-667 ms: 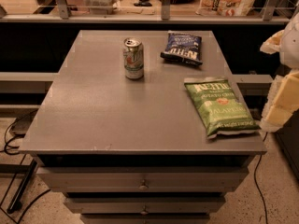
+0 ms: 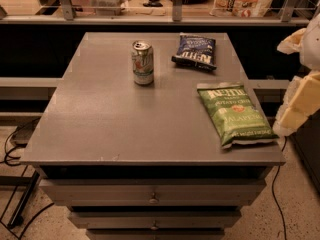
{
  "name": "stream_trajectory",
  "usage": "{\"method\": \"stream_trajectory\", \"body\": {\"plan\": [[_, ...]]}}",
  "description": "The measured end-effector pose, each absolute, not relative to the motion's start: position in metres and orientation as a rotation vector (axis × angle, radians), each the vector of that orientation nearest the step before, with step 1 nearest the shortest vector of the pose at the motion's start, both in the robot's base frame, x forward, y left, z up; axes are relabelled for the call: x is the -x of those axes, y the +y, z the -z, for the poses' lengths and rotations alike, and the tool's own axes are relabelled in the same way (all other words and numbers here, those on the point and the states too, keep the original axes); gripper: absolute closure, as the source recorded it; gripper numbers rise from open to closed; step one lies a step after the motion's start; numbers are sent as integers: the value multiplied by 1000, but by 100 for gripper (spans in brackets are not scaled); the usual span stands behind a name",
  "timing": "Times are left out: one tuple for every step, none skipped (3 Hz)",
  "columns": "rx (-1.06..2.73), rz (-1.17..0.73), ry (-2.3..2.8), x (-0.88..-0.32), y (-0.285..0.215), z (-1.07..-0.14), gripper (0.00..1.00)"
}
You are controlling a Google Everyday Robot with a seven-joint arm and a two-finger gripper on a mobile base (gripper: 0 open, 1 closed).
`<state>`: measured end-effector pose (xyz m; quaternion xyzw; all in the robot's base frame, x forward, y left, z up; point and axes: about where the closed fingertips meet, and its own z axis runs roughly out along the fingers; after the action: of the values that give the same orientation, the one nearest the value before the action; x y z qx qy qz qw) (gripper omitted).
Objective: Knock 7up can over
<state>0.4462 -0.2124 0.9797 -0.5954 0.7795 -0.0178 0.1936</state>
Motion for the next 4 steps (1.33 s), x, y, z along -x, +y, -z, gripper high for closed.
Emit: {"method": "stream_trajectory", "body": {"plan": [[1574,-75,2033,-481,-180,-990,0],[1543,-168,1936,-507,-149,-992,0],[1539,-173,1933,-508,-147,-992,0],[1522,-193,1921,-512,-139,-983,0]]}}
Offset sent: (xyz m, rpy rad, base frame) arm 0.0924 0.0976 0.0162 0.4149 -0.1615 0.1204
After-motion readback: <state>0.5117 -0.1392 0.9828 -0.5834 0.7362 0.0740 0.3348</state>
